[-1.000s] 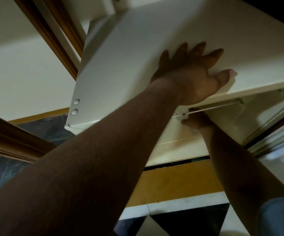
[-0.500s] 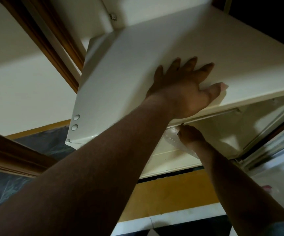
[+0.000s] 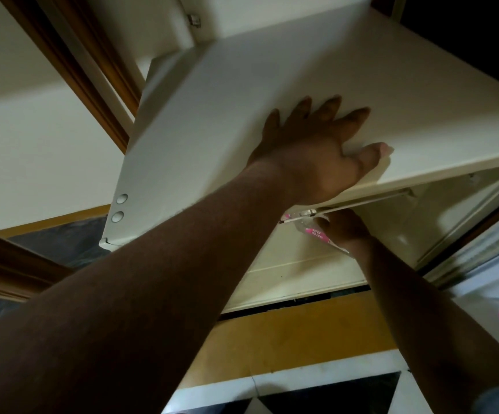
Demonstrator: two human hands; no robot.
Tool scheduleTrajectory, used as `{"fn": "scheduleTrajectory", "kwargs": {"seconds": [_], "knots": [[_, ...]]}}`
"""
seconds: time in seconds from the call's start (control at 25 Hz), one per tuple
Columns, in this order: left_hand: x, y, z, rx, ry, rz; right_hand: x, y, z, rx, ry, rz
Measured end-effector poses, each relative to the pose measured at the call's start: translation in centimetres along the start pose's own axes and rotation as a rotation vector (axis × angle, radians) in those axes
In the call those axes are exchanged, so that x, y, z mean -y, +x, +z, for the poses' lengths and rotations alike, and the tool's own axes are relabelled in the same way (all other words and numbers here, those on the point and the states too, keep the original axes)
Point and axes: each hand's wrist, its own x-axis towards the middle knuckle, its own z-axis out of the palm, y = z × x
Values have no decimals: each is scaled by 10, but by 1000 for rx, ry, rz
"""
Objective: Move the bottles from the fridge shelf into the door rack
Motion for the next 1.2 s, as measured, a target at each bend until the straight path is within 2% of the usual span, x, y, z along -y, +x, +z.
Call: {"fn": "scheduleTrajectory", "kwargs": {"seconds": [0.24,0.36,0.44,0.64,0.84,1.04,1.2], "knots": [[0,0,1,-10,8,-1,15,10,17,72,-230,-62],[1,0,0,-12,17,-3,25,3,13,58,-228,-7],[1,0,0,-13,24,2,31,-15,3,34,-136,25],[2,-1,-1,-10,60,5,35,-107,-15,-26,305,40],[1,0,0,-28,99,20,20,-215,-33,-167,654,136],[5,3,2,-29,122,16,24,-285,-67,-343,789,212],[4,3,3,-42,136,32,30,-323,-109,-439,744,274]]}}
